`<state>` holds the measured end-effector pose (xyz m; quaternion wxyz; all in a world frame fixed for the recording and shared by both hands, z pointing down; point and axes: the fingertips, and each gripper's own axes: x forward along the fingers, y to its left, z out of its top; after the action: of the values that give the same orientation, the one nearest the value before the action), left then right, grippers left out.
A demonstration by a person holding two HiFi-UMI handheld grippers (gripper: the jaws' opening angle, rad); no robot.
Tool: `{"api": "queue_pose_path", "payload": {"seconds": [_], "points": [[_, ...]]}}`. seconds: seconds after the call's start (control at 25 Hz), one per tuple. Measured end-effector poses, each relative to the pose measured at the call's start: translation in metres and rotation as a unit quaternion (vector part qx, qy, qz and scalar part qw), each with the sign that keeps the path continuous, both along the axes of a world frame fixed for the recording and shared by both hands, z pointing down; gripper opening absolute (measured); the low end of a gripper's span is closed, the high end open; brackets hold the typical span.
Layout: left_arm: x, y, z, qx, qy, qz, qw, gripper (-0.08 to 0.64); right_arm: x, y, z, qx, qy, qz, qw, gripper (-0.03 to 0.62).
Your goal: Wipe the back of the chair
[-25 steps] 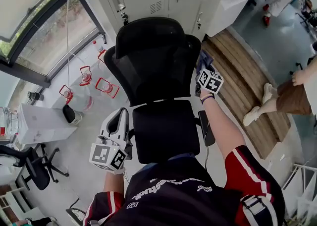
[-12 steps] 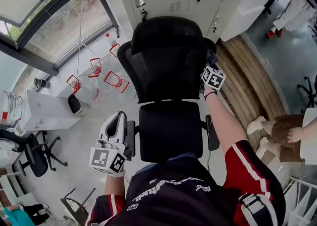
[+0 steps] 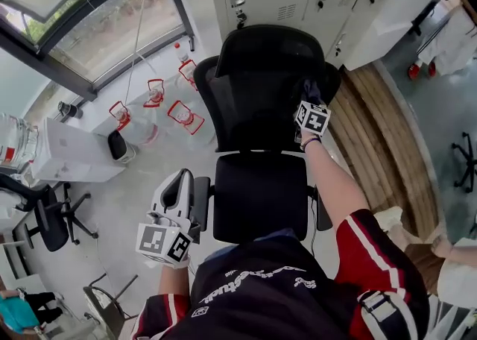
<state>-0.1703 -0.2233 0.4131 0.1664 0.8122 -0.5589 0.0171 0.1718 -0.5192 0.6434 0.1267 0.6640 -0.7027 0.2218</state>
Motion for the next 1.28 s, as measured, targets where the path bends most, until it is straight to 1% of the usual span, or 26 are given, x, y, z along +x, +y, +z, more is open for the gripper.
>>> {"api": "queue_pose_path", "payload": {"seconds": [0.24,0.48,0.64,0.8,1.08,1.28], "points": [[-0.018,0.011,0.001,0.002,0.002,-0.02,0.9998,0.025,-0.06,-0.005,0.005,-0.001,0.002,-0.051,0.999,0.063],[-0.028,0.013,0.0,0.005,0.006,-0.034,0.9994,0.026,-0.13,-0.007,0.005,-0.002,-0.008,-0.1,0.995,0.063],[-0.035,0.019,-0.002,0.007,0.005,-0.044,0.999,0.026,-0.174,-0.009,0.005,-0.002,-0.019,-0.125,0.992,0.063],[-0.047,0.029,0.001,0.0,0.001,-0.057,0.9984,0.025,-0.222,-0.009,0.003,0.001,-0.026,-0.156,0.987,0.063],[-0.072,0.046,0.006,-0.003,0.009,-0.089,0.996,0.025,-0.31,-0.005,0.002,0.0,-0.04,-0.208,0.977,0.063],[-0.091,0.058,0.01,-0.008,0.014,-0.109,0.9939,0.025,-0.359,-0.004,0.001,-0.009,-0.06,-0.224,0.973,0.063]]}}
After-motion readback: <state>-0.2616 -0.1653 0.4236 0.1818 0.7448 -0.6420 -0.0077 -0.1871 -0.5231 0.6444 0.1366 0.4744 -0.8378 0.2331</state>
